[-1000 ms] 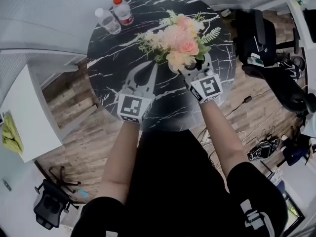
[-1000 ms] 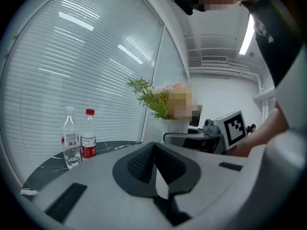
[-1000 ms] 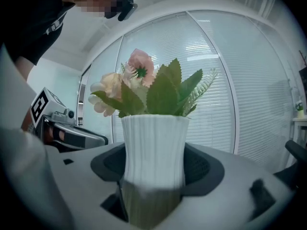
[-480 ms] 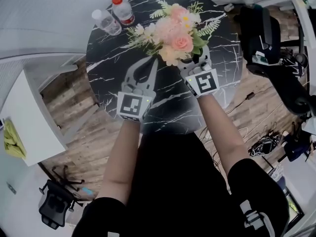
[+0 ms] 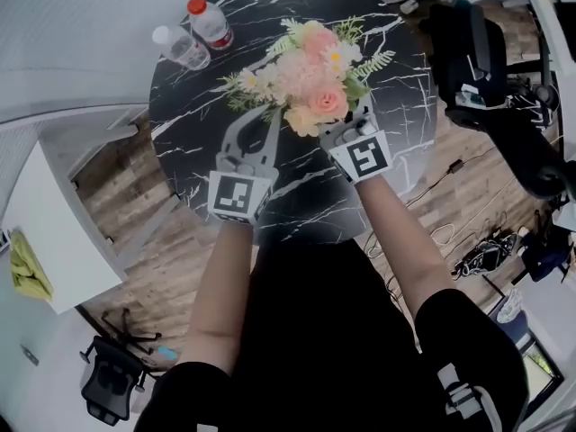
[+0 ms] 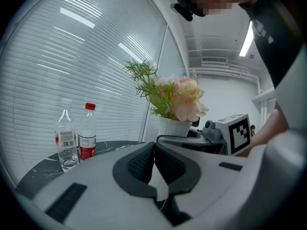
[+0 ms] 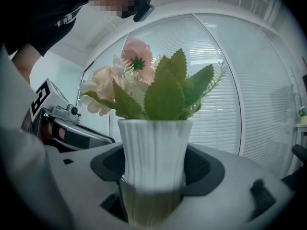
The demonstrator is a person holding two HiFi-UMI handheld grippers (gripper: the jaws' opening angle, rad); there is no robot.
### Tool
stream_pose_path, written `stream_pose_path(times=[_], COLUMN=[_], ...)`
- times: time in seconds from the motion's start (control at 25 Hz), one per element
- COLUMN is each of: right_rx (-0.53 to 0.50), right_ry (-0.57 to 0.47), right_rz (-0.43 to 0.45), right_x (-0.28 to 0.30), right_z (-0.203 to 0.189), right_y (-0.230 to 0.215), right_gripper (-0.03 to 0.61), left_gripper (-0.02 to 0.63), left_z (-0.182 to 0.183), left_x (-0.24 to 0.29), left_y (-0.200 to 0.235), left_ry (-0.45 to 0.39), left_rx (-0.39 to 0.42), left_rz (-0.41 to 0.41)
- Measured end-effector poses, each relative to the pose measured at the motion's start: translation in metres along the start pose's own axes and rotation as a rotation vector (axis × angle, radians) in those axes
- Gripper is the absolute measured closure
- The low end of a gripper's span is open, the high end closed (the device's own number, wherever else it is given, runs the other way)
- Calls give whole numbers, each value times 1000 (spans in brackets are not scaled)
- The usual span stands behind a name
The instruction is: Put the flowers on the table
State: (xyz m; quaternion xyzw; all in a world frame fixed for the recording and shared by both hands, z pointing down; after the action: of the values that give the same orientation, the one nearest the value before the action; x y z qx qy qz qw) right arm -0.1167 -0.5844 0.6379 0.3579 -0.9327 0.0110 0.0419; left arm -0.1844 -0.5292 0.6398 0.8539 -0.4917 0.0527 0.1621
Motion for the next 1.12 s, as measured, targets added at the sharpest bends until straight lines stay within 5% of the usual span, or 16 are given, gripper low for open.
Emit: stream_pose_path(times=[0.52,1.12], right_rx=[20,-5], right_ry=[53,84], right_rz=[49,89], right_x=[-22,-96], right_z=[0,50], right_y=[5,9], right_gripper=[238,238], left_gripper=[601,601], left_z=[2,33], left_x=[-13,-58], left_y=[-15,-68], left_ry=[2,-13], left_rx=[20,91], left_rz=[8,41])
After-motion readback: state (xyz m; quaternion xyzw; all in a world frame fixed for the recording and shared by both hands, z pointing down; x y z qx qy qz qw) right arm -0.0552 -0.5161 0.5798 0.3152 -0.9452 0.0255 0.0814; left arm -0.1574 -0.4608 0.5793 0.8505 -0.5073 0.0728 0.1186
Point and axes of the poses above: the fingertips, and each gripper's own axes: x forward along the fingers, y to its left, z out of its top, the point moved 2 cm from there along -x, backward along the fingers, and after that the axes turned 1 degree about -x, right-handed, at the moved point
